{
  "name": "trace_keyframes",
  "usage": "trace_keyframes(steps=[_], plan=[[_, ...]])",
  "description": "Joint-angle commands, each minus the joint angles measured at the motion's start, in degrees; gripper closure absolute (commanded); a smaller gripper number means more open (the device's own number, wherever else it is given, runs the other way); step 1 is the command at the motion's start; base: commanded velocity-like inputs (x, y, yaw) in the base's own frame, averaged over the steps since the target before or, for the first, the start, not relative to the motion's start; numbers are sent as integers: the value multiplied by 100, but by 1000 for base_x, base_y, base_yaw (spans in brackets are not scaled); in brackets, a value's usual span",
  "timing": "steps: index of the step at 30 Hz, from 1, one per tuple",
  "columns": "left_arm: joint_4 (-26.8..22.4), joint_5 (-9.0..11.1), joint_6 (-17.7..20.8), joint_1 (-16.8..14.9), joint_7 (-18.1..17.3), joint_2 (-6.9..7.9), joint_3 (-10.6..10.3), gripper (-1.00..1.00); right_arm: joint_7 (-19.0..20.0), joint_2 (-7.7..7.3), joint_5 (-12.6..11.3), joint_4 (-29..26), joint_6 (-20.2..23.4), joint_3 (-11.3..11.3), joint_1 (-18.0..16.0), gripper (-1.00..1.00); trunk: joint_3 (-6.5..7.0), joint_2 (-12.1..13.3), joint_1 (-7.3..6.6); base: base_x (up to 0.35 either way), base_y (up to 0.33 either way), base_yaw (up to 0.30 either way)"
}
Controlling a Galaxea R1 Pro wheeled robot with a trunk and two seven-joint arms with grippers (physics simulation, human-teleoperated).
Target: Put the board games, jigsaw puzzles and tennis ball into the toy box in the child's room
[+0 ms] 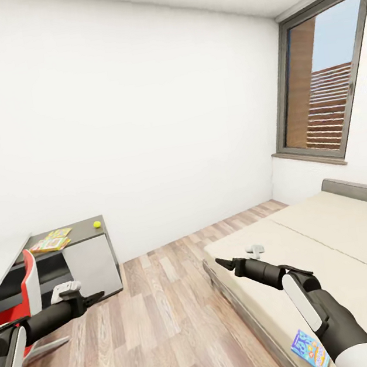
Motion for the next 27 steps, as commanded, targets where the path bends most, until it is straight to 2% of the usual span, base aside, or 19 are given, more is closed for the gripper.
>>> trace_keyframes(steps=[1,14,27], plan=[[-2,4,41,-1,-22,0,9,-100,-9,-2,-42,-1,37,6,-3,-100,2,-4,3,63,290,-274],[-1,4,32,-1,-16,0,9,-100,-10,-2,-35,5,34,6,-3,-100,62,-4,3,185,226,-271],[-1,11,32,-1,-14,-5,14,-100,-10,-2,-40,69,29,-1,-3,-100,125,-4,3,40,18,-263]])
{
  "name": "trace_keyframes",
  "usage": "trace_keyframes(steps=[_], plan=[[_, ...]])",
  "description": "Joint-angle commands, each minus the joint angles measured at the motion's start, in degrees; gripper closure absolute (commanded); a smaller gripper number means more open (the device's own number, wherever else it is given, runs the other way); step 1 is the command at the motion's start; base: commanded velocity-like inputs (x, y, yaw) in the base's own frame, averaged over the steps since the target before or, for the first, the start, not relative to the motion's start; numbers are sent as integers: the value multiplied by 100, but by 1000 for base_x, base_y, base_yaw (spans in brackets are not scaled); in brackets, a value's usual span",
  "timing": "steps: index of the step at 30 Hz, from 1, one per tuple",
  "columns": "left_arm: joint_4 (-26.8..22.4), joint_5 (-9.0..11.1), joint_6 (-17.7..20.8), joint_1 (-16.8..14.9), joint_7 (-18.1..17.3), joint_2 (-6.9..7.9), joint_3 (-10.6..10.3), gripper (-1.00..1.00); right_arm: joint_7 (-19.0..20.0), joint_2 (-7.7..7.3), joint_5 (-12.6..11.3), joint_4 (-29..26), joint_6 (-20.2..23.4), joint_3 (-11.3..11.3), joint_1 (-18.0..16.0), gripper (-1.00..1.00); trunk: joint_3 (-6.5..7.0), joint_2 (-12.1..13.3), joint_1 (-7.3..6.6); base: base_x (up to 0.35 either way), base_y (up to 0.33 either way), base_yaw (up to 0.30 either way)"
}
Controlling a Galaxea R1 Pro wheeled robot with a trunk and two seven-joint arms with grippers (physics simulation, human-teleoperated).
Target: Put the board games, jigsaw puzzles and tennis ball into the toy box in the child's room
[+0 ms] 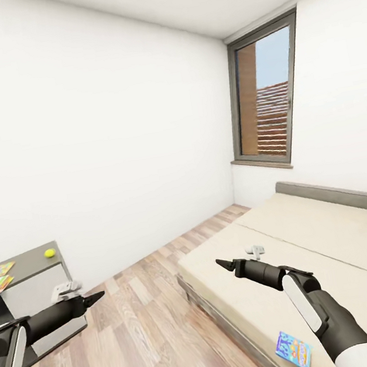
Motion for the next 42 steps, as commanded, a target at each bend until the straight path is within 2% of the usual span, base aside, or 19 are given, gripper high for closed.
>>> trace_keyframes(steps=[1,9,18,29,42], plan=[[-3,6,44,-1,-20,-2,6,-100,-8,-3,-44,9,34,6,-3,-100,2,-4,3,1,0,-261],[-3,2,45,-1,-28,-2,3,-100,-8,-3,-45,18,36,5,-3,-100,42,-4,3,0,30,-260],[-3,0,45,-1,-21,-2,-4,-100,-8,-3,-43,26,34,5,-4,-100,87,-4,3,0,199,-259],[-3,4,44,-1,-27,-3,-14,-100,-8,-3,-66,27,38,6,-3,-100,144,-4,3,0,24,-257],[-3,1,44,-1,-23,-3,-7,-100,-1,-3,-75,27,43,-131,-3,-100,214,-4,3,0,11,-255]])
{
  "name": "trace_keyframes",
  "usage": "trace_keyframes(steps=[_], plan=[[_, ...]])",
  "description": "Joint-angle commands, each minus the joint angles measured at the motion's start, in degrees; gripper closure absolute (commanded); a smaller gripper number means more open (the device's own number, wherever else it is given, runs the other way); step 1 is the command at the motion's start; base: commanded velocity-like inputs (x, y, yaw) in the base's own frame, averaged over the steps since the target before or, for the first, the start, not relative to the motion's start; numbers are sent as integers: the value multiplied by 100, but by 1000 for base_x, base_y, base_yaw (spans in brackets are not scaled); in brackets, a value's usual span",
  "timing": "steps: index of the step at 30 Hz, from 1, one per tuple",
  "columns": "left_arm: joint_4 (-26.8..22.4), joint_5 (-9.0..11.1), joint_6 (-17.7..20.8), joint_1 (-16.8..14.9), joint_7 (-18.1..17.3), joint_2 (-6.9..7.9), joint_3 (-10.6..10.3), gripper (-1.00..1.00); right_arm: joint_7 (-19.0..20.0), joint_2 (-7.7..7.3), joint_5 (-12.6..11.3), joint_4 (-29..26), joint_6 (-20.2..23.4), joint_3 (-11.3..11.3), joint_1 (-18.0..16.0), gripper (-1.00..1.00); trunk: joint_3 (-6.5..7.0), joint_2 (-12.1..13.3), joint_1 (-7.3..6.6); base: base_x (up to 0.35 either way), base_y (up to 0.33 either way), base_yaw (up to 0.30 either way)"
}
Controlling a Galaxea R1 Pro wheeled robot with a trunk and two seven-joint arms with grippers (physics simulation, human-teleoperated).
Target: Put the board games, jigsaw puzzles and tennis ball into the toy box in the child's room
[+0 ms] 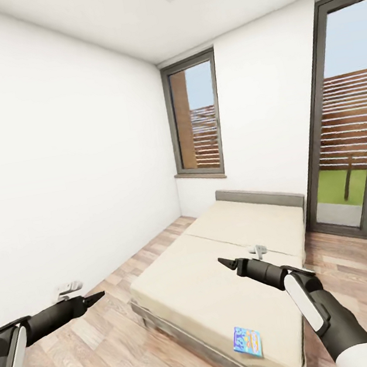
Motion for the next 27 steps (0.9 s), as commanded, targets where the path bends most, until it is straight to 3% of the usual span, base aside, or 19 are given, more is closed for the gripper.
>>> trace_keyframes(steps=[1,14,27], plan=[[-2,7,42,-1,-24,0,7,-100,-10,-2,-51,0,40,2,-3,-100,3,-4,2,0,125,-255],[-7,10,44,-1,-54,1,36,-100,42,-1,-77,-3,45,-108,-3,-100,59,-4,2,0,185,-185],[-11,17,44,-1,-77,0,44,-100,4,-2,-81,7,49,-145,-3,-100,16,-4,2,0,190,-190]])
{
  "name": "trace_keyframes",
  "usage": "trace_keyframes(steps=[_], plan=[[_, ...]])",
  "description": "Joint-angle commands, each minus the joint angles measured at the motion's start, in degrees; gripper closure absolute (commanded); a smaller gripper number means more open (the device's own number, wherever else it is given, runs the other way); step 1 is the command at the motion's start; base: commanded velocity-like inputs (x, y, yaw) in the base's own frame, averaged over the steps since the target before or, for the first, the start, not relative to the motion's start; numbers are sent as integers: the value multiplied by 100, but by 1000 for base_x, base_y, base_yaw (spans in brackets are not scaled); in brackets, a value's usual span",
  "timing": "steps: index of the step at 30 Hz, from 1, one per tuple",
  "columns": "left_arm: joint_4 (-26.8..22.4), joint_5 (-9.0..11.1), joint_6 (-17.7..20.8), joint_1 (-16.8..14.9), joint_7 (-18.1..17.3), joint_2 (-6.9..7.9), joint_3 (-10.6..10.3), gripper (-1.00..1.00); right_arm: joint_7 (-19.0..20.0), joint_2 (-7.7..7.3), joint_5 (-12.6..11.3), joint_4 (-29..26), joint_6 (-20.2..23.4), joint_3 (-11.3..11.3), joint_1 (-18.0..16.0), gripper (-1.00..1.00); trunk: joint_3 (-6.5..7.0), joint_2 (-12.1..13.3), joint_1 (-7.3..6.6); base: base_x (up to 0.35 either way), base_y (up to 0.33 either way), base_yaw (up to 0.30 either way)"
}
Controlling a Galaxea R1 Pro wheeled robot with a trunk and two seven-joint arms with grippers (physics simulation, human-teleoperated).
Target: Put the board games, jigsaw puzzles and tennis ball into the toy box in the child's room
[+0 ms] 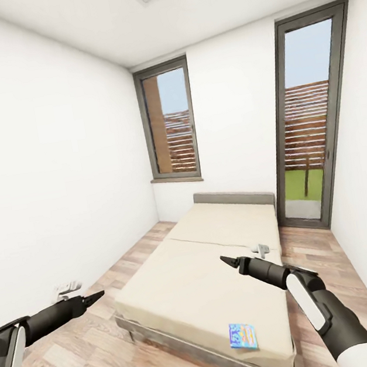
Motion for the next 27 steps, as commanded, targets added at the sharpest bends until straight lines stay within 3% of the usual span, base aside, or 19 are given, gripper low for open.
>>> trace_keyframes(steps=[1,9,27], plan=[[-7,7,42,-2,-21,0,5,-100,4,2,-38,1,46,-53,-3,-100,-7,-5,2,0,49,-221],[-18,4,42,-2,-23,2,10,-100,15,10,-38,25,52,-327,-3,-100,-41,-5,2,0,15,-237],[-19,1,44,-2,-9,0,7,-100,31,12,-38,195,46,-417,-3,-100,-117,-5,2,0,24,-245]])
